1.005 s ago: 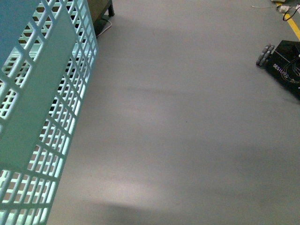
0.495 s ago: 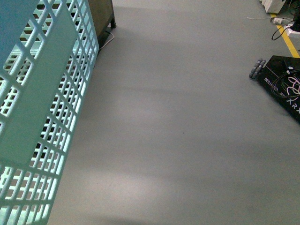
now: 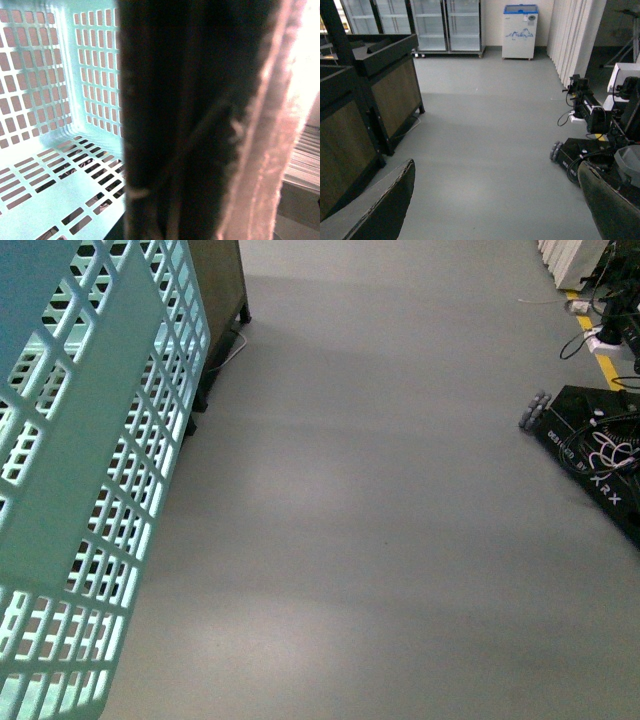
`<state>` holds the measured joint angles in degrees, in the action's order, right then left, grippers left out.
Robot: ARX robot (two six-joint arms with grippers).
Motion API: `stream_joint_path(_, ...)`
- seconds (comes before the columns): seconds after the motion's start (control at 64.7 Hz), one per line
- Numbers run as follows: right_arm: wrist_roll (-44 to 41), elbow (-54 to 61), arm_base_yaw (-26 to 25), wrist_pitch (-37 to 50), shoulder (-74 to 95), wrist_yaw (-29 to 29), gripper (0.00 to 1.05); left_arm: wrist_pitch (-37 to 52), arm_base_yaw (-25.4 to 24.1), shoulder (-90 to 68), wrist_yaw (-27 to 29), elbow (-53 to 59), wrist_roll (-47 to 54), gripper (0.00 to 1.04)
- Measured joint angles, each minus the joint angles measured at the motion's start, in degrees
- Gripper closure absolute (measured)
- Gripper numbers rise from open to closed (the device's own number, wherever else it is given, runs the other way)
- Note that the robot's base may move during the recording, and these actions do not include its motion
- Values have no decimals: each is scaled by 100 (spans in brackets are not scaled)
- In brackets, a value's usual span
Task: Pick mango and avocado into basket
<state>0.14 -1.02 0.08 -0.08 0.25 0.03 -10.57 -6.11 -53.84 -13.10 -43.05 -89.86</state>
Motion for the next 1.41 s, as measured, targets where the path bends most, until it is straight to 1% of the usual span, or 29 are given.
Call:
stream_joint_path(0.464,2,2,0,2,0,13,9,0,0,4,-2,-11,-9,91)
stream_joint_path(0.572,2,2,0,2,0,17,9,0,11,17,-92,-11,-44,91)
stream_joint_path(0.696,2,2,0,2,-2,15,9,0,2,13,13,-11,-22,91)
stream_joint_path(1.407,2,2,0,2,0,4,9,-4,0,9,-7,-11,-2,91)
